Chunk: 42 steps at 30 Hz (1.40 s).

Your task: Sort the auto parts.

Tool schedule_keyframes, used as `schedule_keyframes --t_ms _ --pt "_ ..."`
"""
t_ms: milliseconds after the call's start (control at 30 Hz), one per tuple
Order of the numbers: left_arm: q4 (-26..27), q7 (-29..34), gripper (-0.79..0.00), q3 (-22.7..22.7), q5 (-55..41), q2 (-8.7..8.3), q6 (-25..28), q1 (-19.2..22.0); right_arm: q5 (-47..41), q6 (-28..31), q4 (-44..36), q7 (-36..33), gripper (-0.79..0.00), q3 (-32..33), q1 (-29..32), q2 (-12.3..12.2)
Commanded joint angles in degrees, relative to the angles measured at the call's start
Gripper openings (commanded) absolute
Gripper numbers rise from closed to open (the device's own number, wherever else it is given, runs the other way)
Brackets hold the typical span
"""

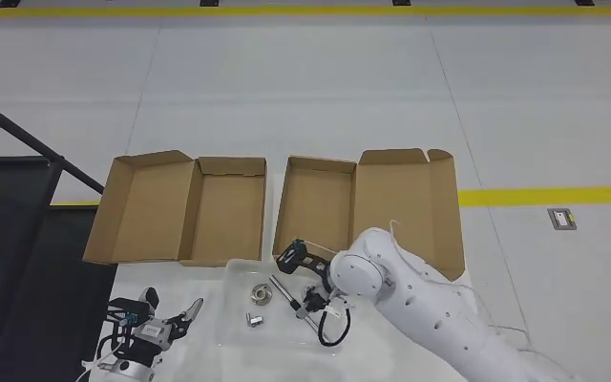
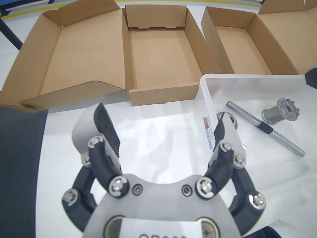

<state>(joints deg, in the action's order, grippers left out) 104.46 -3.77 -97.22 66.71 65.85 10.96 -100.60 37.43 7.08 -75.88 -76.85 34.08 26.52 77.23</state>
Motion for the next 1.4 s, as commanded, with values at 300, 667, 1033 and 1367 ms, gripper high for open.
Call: schedule_keyframes --t_ms 300,667,1033,1367 --pt "0.0 0.0 0.0 0.0 0.0 0.0 0.0 0.0 3.0 -4.4 9.1 5.1 0.0 -6.7 -2.6 4.6" --pt "0.0 0.0 0.0 0.0 0.0 0.0 0.0 0.0 11.2 -15.7 9.2 3.7 0.0 -10.6 -2.2 7.6" --pt "0.0 0.0 0.0 0.0 0.0 0.0 0.0 0.0 12.7 -18.5 14.7 4.8 -0.157 -10.6 -2.3 10.4" --pt "0.0 0.0 0.0 0.0 0.0 0.0 0.0 0.0 16.3 -20.0 12.9 6.2 -0.785 -8.5 -0.6 10.4"
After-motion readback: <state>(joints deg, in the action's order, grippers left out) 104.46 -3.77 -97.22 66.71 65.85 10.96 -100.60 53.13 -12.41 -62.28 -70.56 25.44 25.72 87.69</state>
